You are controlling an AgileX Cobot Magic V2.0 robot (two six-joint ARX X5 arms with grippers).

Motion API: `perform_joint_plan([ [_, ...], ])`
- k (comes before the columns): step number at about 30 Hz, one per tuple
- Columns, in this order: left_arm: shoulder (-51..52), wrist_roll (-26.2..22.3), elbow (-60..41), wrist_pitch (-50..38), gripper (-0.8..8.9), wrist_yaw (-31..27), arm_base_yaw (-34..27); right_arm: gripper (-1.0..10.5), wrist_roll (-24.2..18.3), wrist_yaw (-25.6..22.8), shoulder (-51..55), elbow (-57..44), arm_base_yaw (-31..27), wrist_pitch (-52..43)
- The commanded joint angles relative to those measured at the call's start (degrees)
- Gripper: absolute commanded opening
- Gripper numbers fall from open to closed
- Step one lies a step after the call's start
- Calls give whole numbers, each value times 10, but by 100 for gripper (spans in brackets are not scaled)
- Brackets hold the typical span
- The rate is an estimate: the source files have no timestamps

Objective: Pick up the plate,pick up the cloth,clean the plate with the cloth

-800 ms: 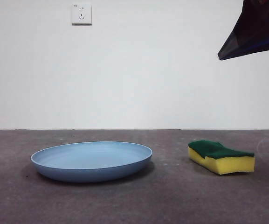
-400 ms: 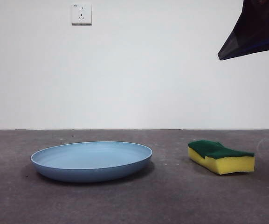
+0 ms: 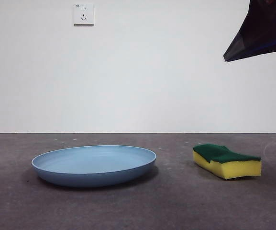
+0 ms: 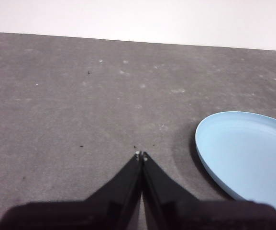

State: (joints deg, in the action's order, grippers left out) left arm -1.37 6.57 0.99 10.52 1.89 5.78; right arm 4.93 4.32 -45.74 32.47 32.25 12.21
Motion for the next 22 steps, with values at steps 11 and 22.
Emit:
perform_joint_plan([
  [11,2,-6,-8,-2,-1,-2,-2,2,-86,-44,65,-6,-57,3],
  [22,2,-6,-8,-2,-1,-2,-2,1,-92,-33,246,-90,-240,3],
])
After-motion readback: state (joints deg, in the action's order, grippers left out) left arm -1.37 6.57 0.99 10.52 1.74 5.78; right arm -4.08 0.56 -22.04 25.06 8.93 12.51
